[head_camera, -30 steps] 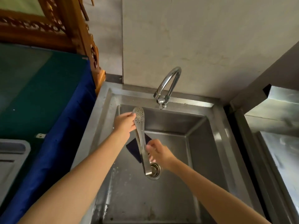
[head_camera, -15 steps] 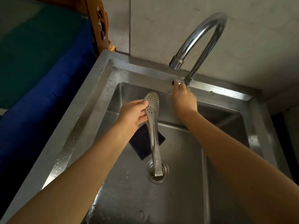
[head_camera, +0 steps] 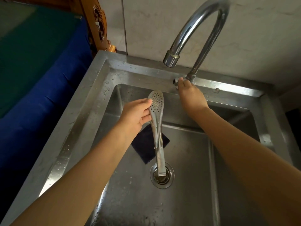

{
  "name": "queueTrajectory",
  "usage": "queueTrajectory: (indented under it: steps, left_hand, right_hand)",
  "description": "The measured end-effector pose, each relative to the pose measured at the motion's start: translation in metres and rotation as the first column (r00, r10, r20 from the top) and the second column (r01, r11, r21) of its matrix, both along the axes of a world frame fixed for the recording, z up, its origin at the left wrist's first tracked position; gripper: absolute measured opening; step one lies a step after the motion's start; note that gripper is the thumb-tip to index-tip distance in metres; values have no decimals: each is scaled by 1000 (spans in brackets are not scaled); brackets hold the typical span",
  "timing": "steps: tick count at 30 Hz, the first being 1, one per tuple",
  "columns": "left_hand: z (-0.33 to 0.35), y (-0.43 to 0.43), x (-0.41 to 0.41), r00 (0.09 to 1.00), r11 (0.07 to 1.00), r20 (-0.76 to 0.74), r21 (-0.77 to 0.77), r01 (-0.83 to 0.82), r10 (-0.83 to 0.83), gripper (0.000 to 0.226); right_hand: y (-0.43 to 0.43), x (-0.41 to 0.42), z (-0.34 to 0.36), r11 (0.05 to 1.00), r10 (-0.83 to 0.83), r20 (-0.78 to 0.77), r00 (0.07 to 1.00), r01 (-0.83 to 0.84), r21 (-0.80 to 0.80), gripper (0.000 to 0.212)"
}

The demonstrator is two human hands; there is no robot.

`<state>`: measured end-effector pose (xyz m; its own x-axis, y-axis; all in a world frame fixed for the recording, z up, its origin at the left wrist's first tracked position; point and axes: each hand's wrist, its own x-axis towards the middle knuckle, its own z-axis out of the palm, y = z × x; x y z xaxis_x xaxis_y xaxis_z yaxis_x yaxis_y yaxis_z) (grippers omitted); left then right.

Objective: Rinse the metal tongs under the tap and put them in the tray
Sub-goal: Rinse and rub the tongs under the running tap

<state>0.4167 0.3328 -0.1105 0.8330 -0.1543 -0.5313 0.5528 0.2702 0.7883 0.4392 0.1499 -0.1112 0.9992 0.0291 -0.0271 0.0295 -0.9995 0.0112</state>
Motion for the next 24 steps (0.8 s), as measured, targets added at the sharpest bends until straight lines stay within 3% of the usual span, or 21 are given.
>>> queueTrajectory:
  steps: [17,20,22,24]
  left_hand:
    - [8,-6,3,1000,995,13,-101,21,-20,9]
    - [10,-8,2,1000,992,9,-125,19,-18,9]
    - [10,-9,2,1000,990,-7,-140,16,-17,9]
    - [11,-11,4,1000,988,-29,-157,6,-11,8]
  right_hand:
    - [-7,13,15,998,17,-58,998,-14,59,30]
    - [-2,1,12,954,-105,-28,994,109,279,31]
    - [9,-28,5,835,-256,28,966,206,510,35]
    - [24,-72,-7,703,-362,77,929,218,677,22]
